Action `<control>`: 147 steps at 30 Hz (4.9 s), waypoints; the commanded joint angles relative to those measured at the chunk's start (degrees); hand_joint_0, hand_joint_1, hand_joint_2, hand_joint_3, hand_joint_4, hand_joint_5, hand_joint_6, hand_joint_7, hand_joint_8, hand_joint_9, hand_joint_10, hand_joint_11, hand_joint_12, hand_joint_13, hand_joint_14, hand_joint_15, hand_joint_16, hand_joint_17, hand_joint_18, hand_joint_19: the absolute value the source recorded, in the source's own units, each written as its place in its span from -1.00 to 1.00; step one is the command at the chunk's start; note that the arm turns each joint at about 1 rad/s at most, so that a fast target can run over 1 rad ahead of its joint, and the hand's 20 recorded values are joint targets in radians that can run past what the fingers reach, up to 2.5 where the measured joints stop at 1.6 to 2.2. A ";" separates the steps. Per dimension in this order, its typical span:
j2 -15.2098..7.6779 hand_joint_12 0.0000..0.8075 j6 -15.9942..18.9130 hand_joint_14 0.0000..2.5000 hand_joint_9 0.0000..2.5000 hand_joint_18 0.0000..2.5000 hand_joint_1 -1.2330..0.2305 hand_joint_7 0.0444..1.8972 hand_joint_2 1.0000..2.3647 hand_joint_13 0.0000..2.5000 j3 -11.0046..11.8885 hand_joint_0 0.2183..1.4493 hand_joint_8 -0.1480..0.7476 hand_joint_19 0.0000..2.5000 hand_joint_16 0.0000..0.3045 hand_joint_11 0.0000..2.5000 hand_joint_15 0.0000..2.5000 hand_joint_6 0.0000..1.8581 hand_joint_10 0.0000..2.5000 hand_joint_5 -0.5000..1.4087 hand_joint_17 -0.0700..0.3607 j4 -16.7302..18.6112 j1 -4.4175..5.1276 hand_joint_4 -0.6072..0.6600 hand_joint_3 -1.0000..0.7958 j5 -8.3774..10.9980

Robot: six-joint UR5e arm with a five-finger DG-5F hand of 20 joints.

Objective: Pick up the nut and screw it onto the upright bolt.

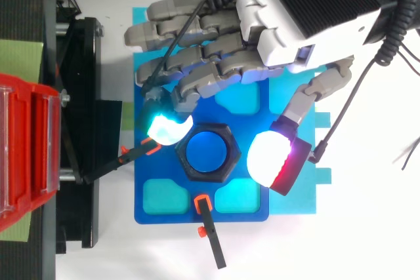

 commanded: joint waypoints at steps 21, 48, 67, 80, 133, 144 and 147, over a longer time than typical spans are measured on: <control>0.01 -0.38 0.09 -1.00 -0.18 -0.78 0.21 0.32 -1.00 -0.57 2.38 -0.52 -0.10 -1.00 -0.79 -1.00 -1.00 -0.46 -1.00 -0.43 -0.35 -0.46 -1.50 0.28 -0.44 -0.88; 0.01 -0.26 0.09 -1.00 -0.55 -0.96 0.28 -0.36 -1.00 -0.76 3.52 -0.60 -0.19 -1.00 -0.72 -1.00 -1.00 -0.46 -1.00 -0.68 -0.22 -0.19 -2.03 0.20 -0.44 -1.76; -1.14 -0.18 0.09 -1.00 -0.73 -1.00 0.49 -0.40 -1.00 -0.89 3.34 -0.63 -0.21 -1.00 -0.68 -1.00 -1.00 -0.46 -1.00 -0.70 -0.17 -1.95 0.34 0.13 -0.44 -1.14; -1.14 -0.19 0.09 -1.00 -0.71 -1.00 0.45 -0.28 -1.00 -0.88 2.20 -0.61 -0.17 -1.00 -0.69 -1.00 -1.00 -0.46 -1.00 -0.68 -0.19 -2.39 0.87 0.20 -0.44 -0.18; -1.05 -0.50 1.67 -1.00 0.19 -0.42 0.23 0.52 -1.00 -0.24 1.76 -0.50 -0.05 -0.84 -0.81 -0.75 -0.92 -0.40 -0.99 -0.47 -0.37 1.57 -1.77 0.19 -0.44 -1.76; -1.14 -0.41 1.67 -1.00 -0.06 -0.52 0.29 0.02 -1.00 -0.40 4.40 -0.55 -0.08 -0.88 -0.76 -0.85 -0.96 -0.46 -1.00 -0.59 -0.30 -0.72 -1.33 0.35 -0.44 -1.76; -1.14 -0.39 1.67 -1.00 -0.13 -0.55 0.30 -0.12 -1.00 -0.43 5.10 -0.56 -0.10 -0.89 -0.75 -0.92 -0.98 -0.46 -1.00 -0.62 -0.28 -1.77 -1.24 0.34 -0.44 -1.76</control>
